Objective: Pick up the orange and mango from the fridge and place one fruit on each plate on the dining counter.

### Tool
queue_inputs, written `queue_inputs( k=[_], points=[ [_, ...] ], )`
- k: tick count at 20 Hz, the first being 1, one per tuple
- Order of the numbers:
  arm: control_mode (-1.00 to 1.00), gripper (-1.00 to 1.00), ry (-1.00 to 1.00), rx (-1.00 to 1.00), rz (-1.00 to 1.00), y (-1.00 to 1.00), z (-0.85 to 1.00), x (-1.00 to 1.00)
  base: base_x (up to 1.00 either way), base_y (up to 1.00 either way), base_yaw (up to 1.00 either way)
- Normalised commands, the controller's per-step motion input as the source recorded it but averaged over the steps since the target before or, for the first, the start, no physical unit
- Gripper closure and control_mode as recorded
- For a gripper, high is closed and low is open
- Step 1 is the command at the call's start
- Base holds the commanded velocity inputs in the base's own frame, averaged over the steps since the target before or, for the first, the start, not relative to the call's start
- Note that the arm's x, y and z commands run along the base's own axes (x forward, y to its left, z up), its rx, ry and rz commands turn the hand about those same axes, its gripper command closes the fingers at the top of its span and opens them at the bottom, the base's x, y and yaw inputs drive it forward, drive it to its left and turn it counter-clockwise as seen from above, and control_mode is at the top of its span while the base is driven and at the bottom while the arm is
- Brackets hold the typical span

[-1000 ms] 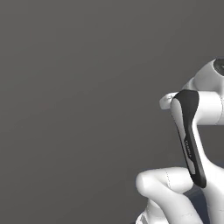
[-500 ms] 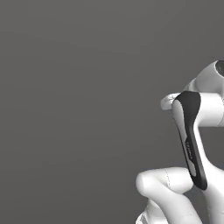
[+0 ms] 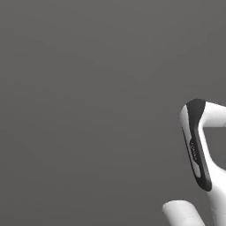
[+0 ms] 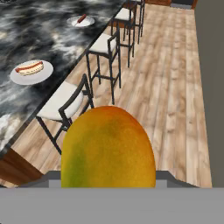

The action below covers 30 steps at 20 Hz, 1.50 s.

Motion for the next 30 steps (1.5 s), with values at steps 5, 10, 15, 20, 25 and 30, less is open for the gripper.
queue_inputs(
  k=[5,10,15,20,25,30],
  points=[
    [1.00,1.00,0.00,0.00,0.00,0.00,0.00,0.00,0.99,-0.50,0.59],
    [1.00,1.00,0.00,0.00,0.00,0.00,0.00,0.00,0.38,-1.00,0.50],
    [1.00,1.00,0.00,0.00,0.00,0.00,0.00,0.00,0.18,-1.00,0.52],
    [1.00,1.00,0.00,0.00,0.00,0.00,0.00,0.00,0.22,-0.94,0.60],
    [1.00,1.00,0.00,0.00,0.00,0.00,0.00,0.00,0.74,-0.60,0.64],
    [1.00,1.00,0.00,0.00,0.00,0.00,0.00,0.00,0.63,0.27,0.28]
  ],
)
